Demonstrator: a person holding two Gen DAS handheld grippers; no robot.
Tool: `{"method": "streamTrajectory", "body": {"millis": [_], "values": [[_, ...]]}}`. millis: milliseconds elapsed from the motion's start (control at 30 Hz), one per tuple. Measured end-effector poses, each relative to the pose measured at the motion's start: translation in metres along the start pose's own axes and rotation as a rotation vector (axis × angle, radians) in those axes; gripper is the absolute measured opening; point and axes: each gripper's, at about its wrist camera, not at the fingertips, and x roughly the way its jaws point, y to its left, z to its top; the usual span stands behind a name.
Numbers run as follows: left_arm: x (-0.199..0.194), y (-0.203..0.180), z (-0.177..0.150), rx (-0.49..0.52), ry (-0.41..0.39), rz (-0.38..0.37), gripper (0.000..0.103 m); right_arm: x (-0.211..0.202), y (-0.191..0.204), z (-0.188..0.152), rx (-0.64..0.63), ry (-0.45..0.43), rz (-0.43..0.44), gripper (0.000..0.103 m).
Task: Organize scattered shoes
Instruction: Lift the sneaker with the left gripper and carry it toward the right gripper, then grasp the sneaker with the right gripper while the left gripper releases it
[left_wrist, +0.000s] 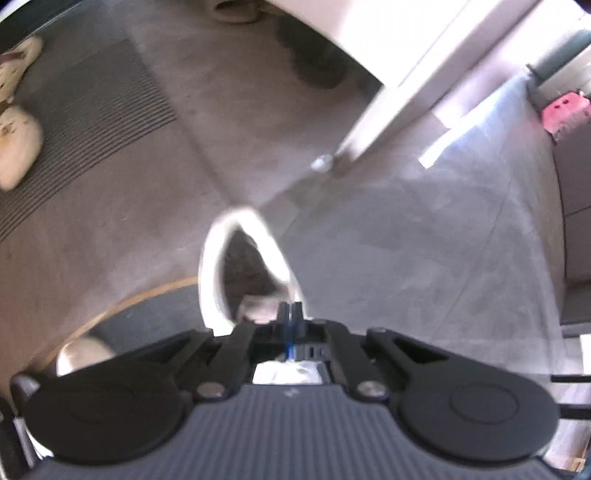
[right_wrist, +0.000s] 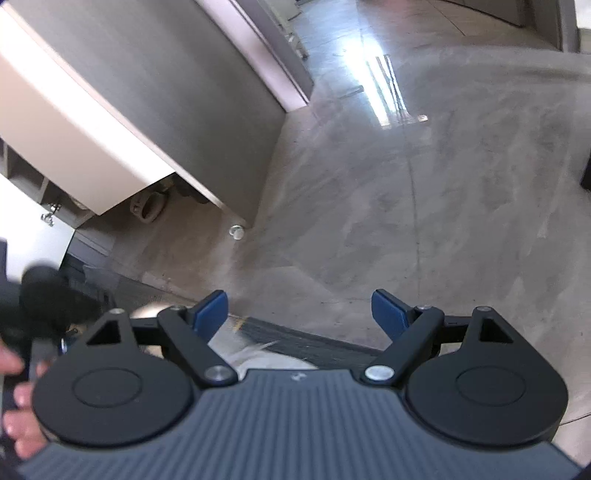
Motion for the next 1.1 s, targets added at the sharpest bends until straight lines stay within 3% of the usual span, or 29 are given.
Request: {"method": "streamTrajectory", "body": {"millis": [200, 333, 433, 467, 600, 633, 767, 933, 1033, 1100], "values": [[0.014, -0.006, -0.003, 0.038, -0.01, 0.048, 0.0, 0.003, -0.016, 0.003, 0.02, 0.004, -0.003, 0.087], [0.001, 0.005, -0.014, 0.077, -0.032, 0.015, 0.001, 0.005, -0.017, 0.003, 0.019, 0.027, 0.036, 0.087], [-0.021, 0.015, -0.028, 0.123, -0.092, 0.009, 0.014, 0.008, -0.009, 0.006, -0.025, 0.06, 0.082, 0.087], [-0.03, 0.023, -0.034, 0.14, -0.108, 0.01, 0.024, 0.012, -0.002, 0.011, -0.064, 0.082, 0.093, 0.087], [-0.058, 0.05, -0.054, 0.167, -0.144, 0.026, 0.053, 0.027, 0.047, 0.024, -0.353, 0.158, 0.087, 0.085], [-0.063, 0.055, -0.056, 0.177, -0.153, 0.034, 0.057, 0.03, 0.059, 0.025, -0.436, 0.175, 0.076, 0.079], [-0.08, 0.076, -0.067, 0.215, -0.189, 0.064, 0.08, 0.043, 0.12, 0.036, -0.727, 0.211, 0.093, 0.077], [-0.102, 0.102, -0.079, 0.263, -0.234, 0.102, 0.087, 0.072, 0.195, 0.029, -1.139, 0.245, 0.105, 0.074], [-0.104, 0.113, -0.083, 0.282, -0.223, 0.107, 0.088, 0.104, 0.232, -0.001, -1.5, 0.231, 0.011, 0.074], [-0.104, 0.122, -0.083, 0.289, -0.204, 0.105, 0.088, 0.129, 0.251, -0.02, -1.692, 0.244, 0.005, 0.074]]}}
